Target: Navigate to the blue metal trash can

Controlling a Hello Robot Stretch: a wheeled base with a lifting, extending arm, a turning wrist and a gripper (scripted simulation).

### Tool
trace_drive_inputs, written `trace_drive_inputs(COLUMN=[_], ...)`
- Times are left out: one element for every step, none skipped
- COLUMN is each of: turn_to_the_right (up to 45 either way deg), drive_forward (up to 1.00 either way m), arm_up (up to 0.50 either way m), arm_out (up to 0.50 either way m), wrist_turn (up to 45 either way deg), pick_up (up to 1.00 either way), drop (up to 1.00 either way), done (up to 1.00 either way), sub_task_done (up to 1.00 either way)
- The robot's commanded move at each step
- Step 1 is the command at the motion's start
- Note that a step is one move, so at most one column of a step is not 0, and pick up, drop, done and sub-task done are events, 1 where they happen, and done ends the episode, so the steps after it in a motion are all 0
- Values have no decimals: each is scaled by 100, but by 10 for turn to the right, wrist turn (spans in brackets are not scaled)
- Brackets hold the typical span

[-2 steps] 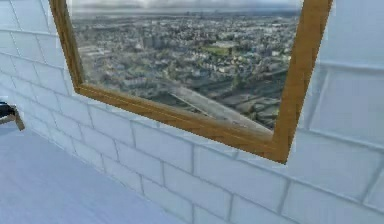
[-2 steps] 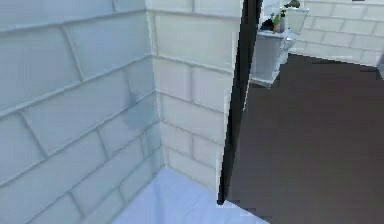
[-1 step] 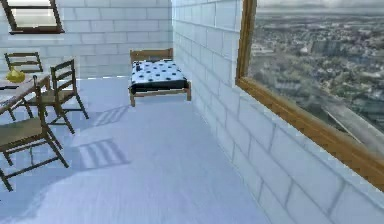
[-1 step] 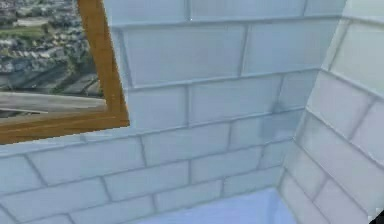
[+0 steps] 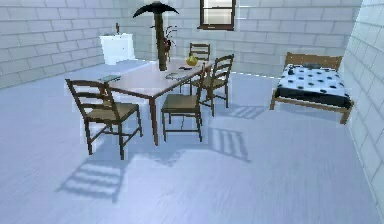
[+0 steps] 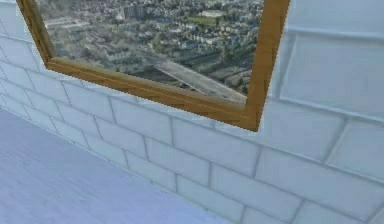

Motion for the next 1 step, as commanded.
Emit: trace_drive_inputs(turn_to_the_right=[0], drive_forward=[55], arm_up=[0], arm_out=[0], wrist_turn=[0], pick_up=[0], drop=[0], done=[0], sub_task_done=[0])
